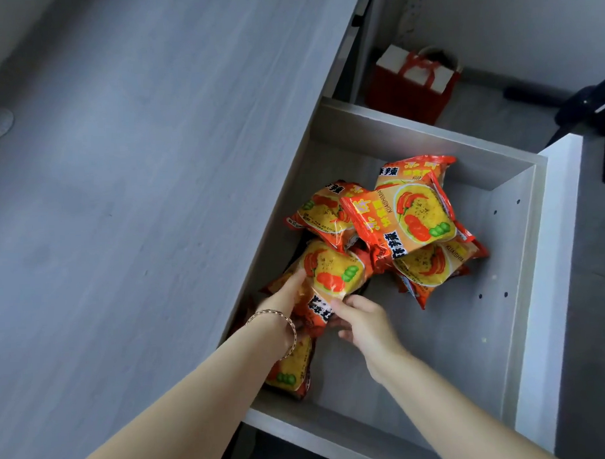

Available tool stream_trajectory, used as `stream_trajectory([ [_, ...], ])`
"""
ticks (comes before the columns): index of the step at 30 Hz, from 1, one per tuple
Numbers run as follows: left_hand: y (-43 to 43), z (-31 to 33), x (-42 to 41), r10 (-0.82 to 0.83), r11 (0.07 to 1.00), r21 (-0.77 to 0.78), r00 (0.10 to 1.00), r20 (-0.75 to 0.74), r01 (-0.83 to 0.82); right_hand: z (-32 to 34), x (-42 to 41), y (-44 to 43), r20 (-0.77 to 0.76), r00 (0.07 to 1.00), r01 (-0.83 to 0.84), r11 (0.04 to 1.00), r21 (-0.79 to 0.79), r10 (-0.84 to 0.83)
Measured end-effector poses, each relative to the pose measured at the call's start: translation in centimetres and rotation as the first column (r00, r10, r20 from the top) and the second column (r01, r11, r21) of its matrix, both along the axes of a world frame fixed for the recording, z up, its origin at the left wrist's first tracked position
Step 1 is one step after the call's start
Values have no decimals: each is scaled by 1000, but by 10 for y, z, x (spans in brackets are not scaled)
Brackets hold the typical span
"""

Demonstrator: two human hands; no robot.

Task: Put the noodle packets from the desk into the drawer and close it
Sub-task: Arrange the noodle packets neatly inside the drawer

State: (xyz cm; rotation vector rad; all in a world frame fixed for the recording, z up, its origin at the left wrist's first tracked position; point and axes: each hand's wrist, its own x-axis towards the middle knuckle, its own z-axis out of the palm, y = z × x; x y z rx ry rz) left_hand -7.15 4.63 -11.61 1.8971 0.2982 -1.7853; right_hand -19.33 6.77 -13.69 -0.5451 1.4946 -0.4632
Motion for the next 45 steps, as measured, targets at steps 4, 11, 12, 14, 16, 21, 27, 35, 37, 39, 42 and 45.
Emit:
stream_trajectory([
  [4,3,7,-6,-165,982,-38,939,301,185,21,-12,3,139,990,-41,997,64,32],
  [11,2,35,11,-536,560,-266,588,606,785,4,-55,5,-37,984,173,984,-35,-174],
  [12,2,39,13,-575,491,-288,555,601,822,4,-56,6,66,991,119,993,-25,-117],
  [14,3,43,17,-654,345,-261,430,623,902,7,-51,9,217,973,80,997,5,-79],
  [16,4,45,23,-675,218,-116,235,699,969,4,-45,12,204,978,50,999,-13,-46],
  [21,9,41,43,-49,-27,340,-341,939,940,-14,-29,18,7,998,-57,992,-111,58],
  [27,11,29,62,-106,43,393,-387,916,918,-33,25,29,-199,867,-493,846,-203,458],
  [35,13,28,67,-59,18,390,-389,919,921,-30,41,31,-454,619,-748,657,-93,640],
  [37,13,29,68,-62,20,386,-384,921,922,-29,41,28,-444,585,-778,625,-69,679],
  [39,12,30,68,-79,27,394,-390,917,919,-29,41,24,-385,597,-776,628,-57,704],
  [42,13,30,65,-92,41,405,-400,912,913,-22,33,11,-194,673,-732,681,-33,714],
  [45,12,32,59,-114,55,449,-442,890,892,-4,20,-5,-297,706,-706,676,-213,643],
])
